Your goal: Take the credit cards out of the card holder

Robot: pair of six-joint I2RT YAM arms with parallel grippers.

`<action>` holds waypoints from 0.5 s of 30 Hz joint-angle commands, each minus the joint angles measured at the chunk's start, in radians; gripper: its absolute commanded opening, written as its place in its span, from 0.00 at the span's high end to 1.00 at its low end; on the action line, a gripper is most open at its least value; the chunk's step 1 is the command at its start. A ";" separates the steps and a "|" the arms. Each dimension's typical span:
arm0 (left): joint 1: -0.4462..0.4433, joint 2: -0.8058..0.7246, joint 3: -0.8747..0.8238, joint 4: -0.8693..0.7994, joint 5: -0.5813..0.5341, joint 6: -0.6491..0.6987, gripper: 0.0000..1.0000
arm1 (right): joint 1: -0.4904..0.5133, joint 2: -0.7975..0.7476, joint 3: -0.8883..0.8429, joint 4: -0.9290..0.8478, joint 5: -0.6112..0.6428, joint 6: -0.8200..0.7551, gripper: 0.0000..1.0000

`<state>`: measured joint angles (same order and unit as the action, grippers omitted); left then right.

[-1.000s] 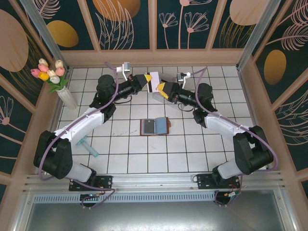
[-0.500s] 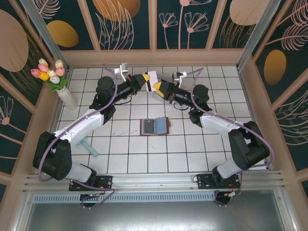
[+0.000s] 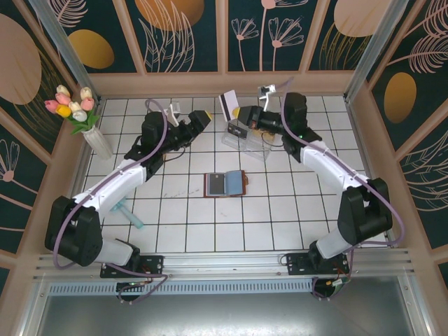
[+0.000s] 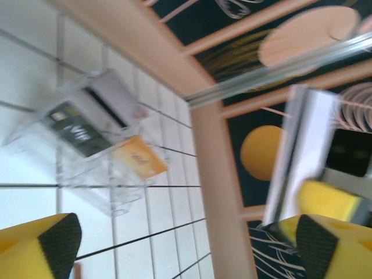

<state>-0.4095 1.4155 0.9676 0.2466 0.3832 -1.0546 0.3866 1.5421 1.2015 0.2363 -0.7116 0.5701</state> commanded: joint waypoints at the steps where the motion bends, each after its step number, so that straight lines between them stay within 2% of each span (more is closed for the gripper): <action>1: 0.028 -0.027 -0.057 -0.159 -0.076 0.074 0.02 | -0.017 0.065 0.102 -0.327 0.101 -0.427 1.00; 5: 0.046 -0.038 -0.100 -0.190 -0.116 0.090 0.01 | -0.021 0.159 0.227 -0.448 0.294 -0.642 1.00; 10: 0.046 -0.038 -0.120 -0.219 -0.134 0.085 0.02 | -0.051 0.241 0.297 -0.445 0.277 -0.919 1.00; 15: 0.046 -0.036 -0.123 -0.206 -0.091 0.076 0.01 | -0.081 0.367 0.443 -0.563 0.245 -1.138 1.00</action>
<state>-0.3664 1.4002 0.8516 0.0483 0.2790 -0.9943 0.3202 1.8782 1.5723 -0.2440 -0.4637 -0.3439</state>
